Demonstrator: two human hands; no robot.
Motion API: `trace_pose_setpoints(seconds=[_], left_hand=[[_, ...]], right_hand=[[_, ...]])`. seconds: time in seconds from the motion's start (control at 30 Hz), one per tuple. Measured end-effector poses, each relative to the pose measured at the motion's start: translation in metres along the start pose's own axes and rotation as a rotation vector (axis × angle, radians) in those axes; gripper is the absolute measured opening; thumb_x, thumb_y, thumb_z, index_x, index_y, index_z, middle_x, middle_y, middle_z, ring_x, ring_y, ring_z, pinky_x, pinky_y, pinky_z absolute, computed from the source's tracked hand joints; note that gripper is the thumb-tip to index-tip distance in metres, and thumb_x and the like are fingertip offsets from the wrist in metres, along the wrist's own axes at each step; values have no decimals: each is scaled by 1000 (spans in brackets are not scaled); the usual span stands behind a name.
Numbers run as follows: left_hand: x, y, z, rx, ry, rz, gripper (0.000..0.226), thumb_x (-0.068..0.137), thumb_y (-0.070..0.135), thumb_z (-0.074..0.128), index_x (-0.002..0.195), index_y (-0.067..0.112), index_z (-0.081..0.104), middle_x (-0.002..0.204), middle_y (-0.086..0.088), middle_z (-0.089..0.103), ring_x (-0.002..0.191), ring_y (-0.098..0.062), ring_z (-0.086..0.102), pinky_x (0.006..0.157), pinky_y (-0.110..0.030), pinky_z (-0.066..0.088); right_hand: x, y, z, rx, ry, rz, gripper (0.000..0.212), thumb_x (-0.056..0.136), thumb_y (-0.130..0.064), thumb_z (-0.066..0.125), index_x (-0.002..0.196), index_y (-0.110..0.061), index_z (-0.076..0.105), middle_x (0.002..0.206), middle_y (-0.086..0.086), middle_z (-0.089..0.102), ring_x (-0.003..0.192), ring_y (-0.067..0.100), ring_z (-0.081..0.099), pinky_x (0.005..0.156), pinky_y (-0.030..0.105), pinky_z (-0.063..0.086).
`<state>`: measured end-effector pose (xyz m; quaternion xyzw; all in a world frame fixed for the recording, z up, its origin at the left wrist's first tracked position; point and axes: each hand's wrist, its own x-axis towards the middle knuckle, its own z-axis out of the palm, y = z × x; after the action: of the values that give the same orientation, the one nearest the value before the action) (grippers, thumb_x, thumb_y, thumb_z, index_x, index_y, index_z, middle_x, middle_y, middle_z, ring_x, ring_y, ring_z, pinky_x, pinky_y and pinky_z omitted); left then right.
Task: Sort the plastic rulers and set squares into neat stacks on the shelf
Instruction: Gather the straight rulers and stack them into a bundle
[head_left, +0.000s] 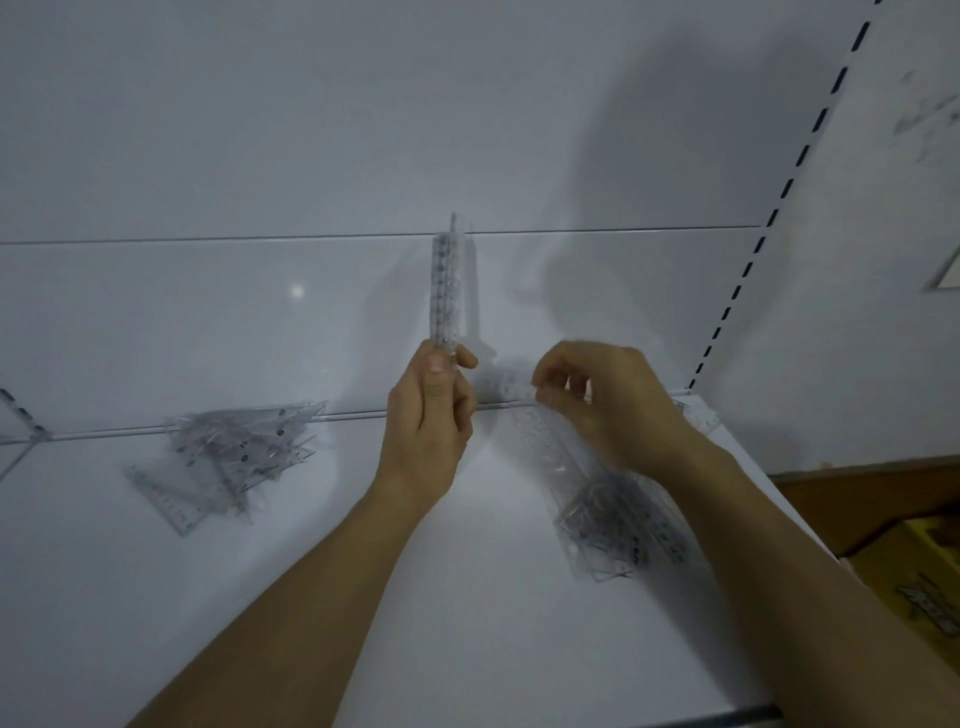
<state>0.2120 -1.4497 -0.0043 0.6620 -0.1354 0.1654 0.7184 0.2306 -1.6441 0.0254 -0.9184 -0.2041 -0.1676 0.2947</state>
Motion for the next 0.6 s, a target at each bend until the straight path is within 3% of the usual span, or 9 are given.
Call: trace_pose_setpoints(seconds=[0.1, 0.2, 0.3, 0.4, 0.5, 0.6], left_hand=[[3, 6, 1, -130, -14, -79, 48, 98, 54, 30, 92, 13, 54, 56, 0, 33, 41, -12, 24, 41, -24, 17], [3, 10, 3, -239, -91, -200, 54, 98, 58, 28, 94, 10, 53, 56, 3, 29, 42, -10, 18, 42, -18, 17], [1, 12, 9, -201, -192, -240, 50, 98, 55, 32, 95, 10, 54, 60, 1, 37, 44, -11, 27, 42, -20, 23], [-4, 17, 17, -158, -293, -261, 52, 98, 49, 32, 96, 2, 55, 71, -10, 61, 55, -25, 58, 47, -30, 47], [-11, 23, 23, -126, -382, -311, 64, 99, 49, 27, 116, -7, 53, 94, -21, 72, 76, -42, 71, 64, -43, 59], [-16, 27, 28, -112, -418, -320, 64, 99, 50, 26, 114, -6, 53, 81, -20, 71, 60, -38, 67, 57, -39, 57]], right_hand=[[0, -8, -14, 87, 332, -64, 10, 89, -14, 74, 96, -21, 72, 85, -14, 66, 76, 5, 60, 67, 11, 42], [-3, -18, -26, 264, 511, -104, 13, 90, -11, 74, 101, -17, 72, 91, -5, 70, 78, 7, 64, 66, 17, 50], [-3, -26, -33, 684, 475, -42, 13, 90, -5, 72, 102, -7, 68, 81, 8, 65, 68, 20, 66, 58, 29, 54], [-4, -31, -33, 979, 333, 80, 18, 87, -7, 72, 102, -1, 64, 77, 8, 60, 62, 23, 66, 54, 33, 54], [-5, -31, -24, 942, 272, 123, 18, 85, -6, 75, 97, -2, 63, 74, 6, 63, 63, 22, 67, 55, 33, 56], [-3, -24, -13, 726, 316, 62, 21, 80, -15, 82, 90, -8, 65, 68, 1, 62, 60, 14, 59, 55, 24, 50]])
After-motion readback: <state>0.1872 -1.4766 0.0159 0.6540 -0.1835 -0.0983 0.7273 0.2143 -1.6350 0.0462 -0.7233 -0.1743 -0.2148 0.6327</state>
